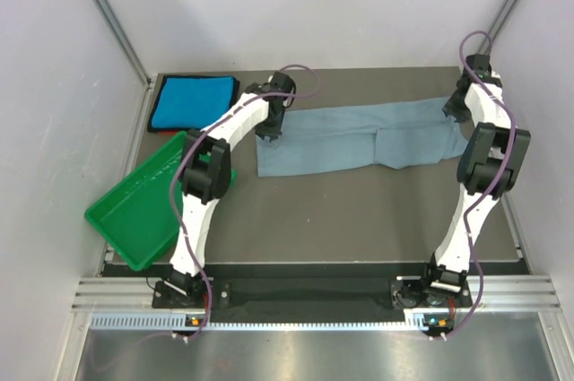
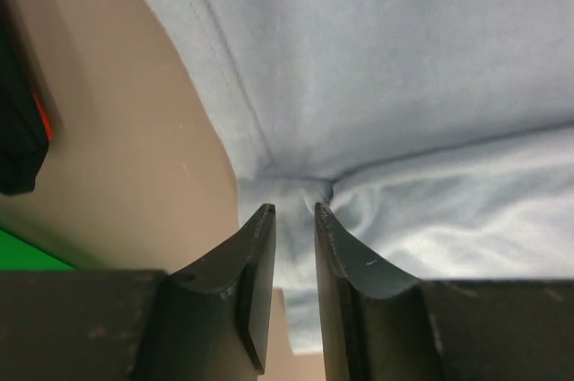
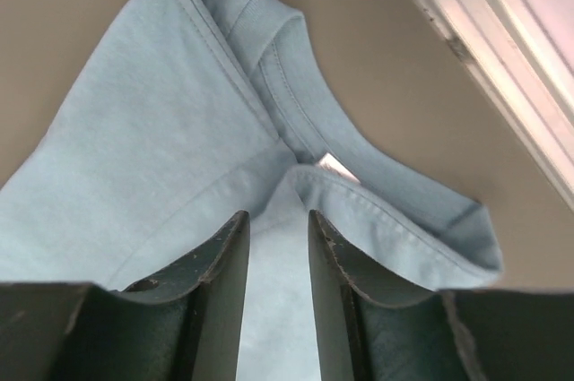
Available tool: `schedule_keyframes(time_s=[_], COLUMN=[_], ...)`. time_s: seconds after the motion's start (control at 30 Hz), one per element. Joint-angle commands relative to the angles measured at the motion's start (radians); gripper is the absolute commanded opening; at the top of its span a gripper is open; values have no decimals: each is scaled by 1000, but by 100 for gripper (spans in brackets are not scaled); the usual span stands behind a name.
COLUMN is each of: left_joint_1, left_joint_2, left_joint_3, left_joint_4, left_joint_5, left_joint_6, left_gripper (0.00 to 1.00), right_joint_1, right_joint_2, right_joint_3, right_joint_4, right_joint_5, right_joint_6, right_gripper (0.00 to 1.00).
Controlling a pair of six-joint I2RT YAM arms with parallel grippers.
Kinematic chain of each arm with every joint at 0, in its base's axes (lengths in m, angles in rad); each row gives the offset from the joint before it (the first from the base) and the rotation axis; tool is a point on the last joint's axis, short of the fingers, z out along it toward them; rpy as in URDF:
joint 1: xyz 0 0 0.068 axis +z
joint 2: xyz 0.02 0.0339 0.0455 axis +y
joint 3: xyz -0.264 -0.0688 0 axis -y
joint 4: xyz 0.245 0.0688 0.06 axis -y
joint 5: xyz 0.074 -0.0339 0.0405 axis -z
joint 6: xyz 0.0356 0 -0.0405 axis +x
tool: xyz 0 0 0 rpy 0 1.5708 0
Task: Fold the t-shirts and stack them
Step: Fold the tshirt
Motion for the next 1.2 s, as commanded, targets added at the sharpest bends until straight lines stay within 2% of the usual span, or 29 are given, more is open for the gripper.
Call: schedule_keyframes(time_s=[0.0,0.07,0.3,0.7,0.73,0.9,0.93,1.03,1.17], left_joint_1=[4,4,4,4,4,4,6,6,6], left_joint_2=[-162,-218,-269,-181,-181,-157,-155,-167,-190], left_joint_3=[-34,-135,-383,-453,-460,-460,-462,-473,-500], left_joint_4=[-5,48,152,147,149,125,121,112,109], left_joint_5=[69,136,200,109,105,79,76,59,11], left_joint_6=[-38,-54,-99,-156,-157,-154,-153,-148,-150], left_gripper=[30,30,30,23,22,0,0,0,0], right_joint_1=[10,9,-11,-125,-129,-136,-137,-143,-148], right_joint_2=[-124,-156,-209,-144,-141,-111,-106,-98,-120], right_joint_3=[27,-5,-160,-286,-297,-309,-307,-313,-343], right_joint_4=[-46,-59,-27,82,89,132,132,114,94], right_joint_5=[49,52,21,1,0,1,6,52,101], right_joint_6=[13,18,22,29,30,27,26,24,24], right_gripper=[33,33,33,33,33,33,32,27,7])
